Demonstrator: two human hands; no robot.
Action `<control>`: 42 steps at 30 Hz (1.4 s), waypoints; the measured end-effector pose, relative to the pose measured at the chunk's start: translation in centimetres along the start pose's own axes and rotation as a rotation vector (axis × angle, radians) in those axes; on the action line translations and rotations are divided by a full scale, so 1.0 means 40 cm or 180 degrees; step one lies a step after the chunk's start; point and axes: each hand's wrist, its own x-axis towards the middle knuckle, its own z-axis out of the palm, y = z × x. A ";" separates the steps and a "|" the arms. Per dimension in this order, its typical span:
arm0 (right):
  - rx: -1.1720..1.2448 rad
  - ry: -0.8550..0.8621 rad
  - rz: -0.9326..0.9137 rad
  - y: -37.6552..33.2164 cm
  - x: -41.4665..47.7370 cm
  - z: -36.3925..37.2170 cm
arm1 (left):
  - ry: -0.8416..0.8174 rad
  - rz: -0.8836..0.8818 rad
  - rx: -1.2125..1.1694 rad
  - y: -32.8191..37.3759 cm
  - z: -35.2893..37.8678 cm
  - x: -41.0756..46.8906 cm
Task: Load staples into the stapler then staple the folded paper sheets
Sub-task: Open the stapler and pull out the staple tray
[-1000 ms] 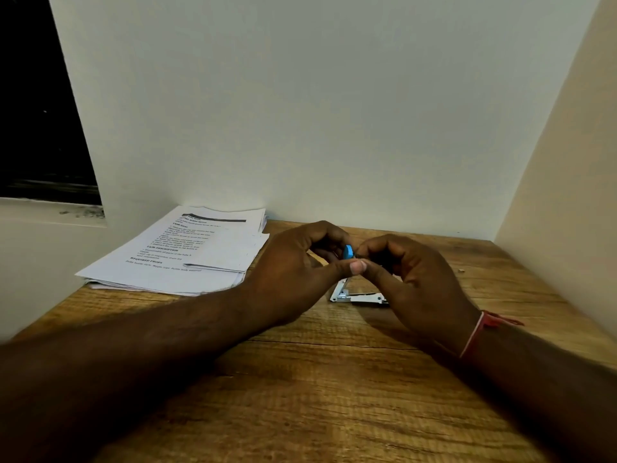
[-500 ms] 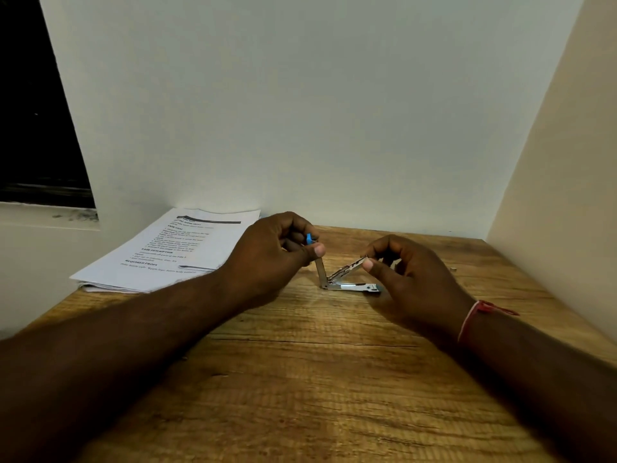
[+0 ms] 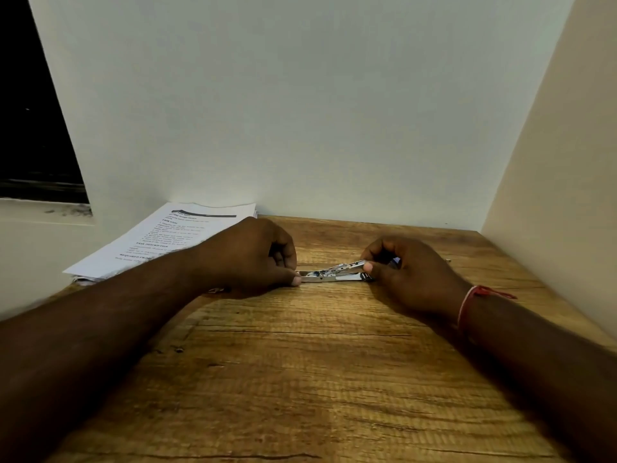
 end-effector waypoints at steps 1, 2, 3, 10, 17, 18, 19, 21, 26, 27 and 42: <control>-0.0016 -0.0009 -0.0004 0.001 0.001 -0.001 | -0.0032 0.0034 -0.0007 0.003 0.000 -0.002; -0.0027 -0.0009 -0.0008 0.002 0.002 -0.002 | -0.0067 0.0083 -0.0023 0.005 0.000 -0.004; -0.0028 0.0004 -0.0021 0.003 0.002 -0.002 | -0.0085 0.0132 -0.0053 0.008 0.003 -0.007; 0.0055 -0.0073 -0.0290 -0.005 -0.009 0.010 | -0.0024 0.0634 -0.0444 0.046 0.054 -0.032; 0.0100 -0.0066 -0.0375 -0.010 -0.007 0.012 | -0.0183 0.1082 -0.0188 0.062 0.062 -0.039; 0.0135 -0.0071 -0.0370 -0.011 -0.009 0.013 | -0.0181 0.1122 -0.0112 0.063 0.062 -0.039; 0.0171 -0.0079 -0.0360 -0.012 -0.011 0.014 | -0.0176 0.1141 -0.0063 0.065 0.062 -0.040; 0.0275 -0.0104 -0.0310 -0.015 -0.014 0.016 | -0.0168 0.1144 -0.0059 0.067 0.062 -0.040; 0.0401 -0.0164 -0.0222 -0.012 -0.016 0.016 | -0.0129 0.1128 -0.0158 0.067 0.068 -0.039; 0.0384 -0.0171 -0.0215 -0.012 -0.017 0.015 | -0.0131 0.1116 -0.0144 0.067 0.070 -0.037; 0.0392 -0.0005 -0.0261 -0.017 -0.015 0.018 | 0.0303 0.1167 -0.0318 0.073 0.081 -0.045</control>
